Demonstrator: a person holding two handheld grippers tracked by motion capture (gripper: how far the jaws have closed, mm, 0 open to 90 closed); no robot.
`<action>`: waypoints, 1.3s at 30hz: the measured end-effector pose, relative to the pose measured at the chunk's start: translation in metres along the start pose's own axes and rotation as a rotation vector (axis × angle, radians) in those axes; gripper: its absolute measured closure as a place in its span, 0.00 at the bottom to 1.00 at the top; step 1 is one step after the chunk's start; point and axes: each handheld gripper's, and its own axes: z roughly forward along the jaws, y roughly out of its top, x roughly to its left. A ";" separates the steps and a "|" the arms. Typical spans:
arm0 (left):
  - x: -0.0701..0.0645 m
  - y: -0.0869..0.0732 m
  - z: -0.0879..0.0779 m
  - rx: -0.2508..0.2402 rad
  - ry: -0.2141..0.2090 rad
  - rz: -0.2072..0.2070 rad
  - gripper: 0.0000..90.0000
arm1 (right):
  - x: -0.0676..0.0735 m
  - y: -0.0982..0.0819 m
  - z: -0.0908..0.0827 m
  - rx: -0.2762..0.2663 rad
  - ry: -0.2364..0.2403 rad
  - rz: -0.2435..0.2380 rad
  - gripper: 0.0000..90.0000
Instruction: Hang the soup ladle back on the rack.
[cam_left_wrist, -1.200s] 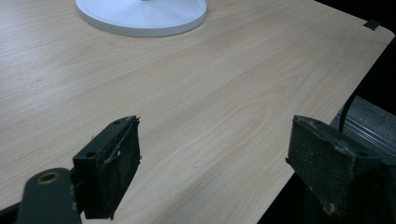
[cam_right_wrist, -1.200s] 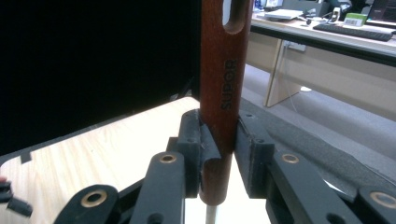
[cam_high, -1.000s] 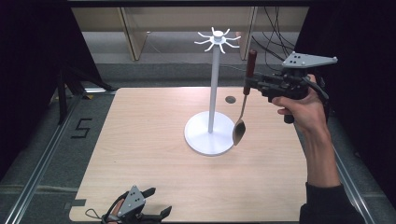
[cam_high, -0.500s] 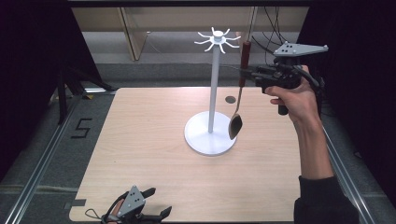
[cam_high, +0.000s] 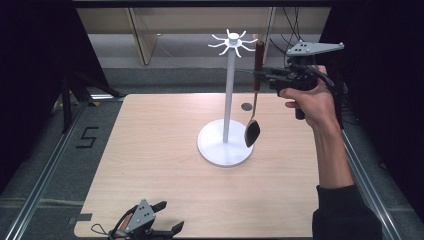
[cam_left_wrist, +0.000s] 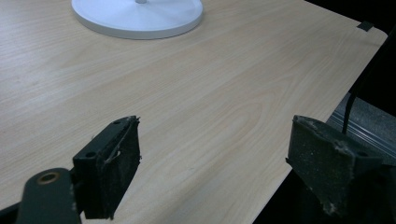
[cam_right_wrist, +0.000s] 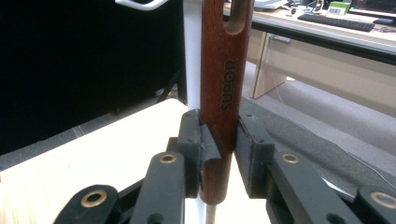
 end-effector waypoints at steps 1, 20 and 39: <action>0.000 0.000 0.000 0.000 0.000 -0.001 0.18 | 0.000 0.000 0.001 0.000 0.001 -0.007 0.82; -0.001 0.000 -0.002 0.019 0.009 -0.013 0.18 | 0.007 0.004 0.016 0.020 -0.050 -0.011 0.82; -0.002 0.001 -0.002 0.017 0.002 0.001 0.18 | 0.015 0.003 0.010 -0.034 -0.042 0.036 0.73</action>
